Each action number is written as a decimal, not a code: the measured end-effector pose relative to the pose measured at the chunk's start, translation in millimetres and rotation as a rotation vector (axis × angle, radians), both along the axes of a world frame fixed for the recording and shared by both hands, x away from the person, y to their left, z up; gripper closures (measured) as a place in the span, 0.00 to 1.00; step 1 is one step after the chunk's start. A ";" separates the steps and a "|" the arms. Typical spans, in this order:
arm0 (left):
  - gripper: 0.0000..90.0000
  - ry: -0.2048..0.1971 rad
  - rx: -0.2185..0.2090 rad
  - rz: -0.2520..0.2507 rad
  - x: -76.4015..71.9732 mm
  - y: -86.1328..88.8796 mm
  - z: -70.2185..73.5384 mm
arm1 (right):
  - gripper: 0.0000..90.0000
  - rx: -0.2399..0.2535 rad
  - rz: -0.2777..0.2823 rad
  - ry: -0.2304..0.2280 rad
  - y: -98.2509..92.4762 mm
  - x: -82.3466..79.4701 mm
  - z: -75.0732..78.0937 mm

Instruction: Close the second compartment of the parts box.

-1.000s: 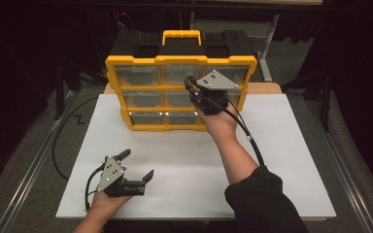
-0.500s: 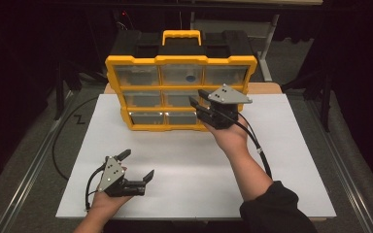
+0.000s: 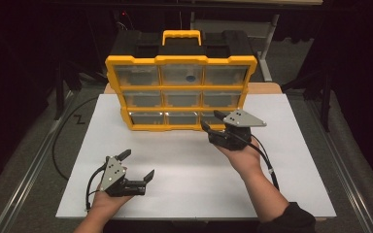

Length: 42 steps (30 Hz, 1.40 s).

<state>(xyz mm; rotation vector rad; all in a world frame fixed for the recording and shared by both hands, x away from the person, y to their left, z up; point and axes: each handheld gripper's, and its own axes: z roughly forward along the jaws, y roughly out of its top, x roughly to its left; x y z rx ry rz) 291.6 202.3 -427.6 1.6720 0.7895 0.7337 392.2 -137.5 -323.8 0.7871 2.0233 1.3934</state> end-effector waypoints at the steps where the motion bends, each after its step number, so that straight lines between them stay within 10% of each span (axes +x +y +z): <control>1: 0.00 -0.001 0.000 0.002 -0.1 0.7 0.2 | 0.46 0.002 0.000 0.004 -2.2 -1.5 -2.0; 15: 0.00 0.002 0.005 0.020 0.3 2.6 0.0 | 0.18 -0.006 -0.007 0.046 -58.3 -39.6 -35.9; 27: 0.00 0.004 0.006 0.039 -4.1 3.7 1.4 | 0.01 0.047 -0.133 0.088 -112.8 -65.1 -68.3; 42: 0.00 0.007 0.004 0.022 -4.9 2.7 2.3 | 0.01 -0.010 -0.111 0.073 -106.0 -69.0 -78.3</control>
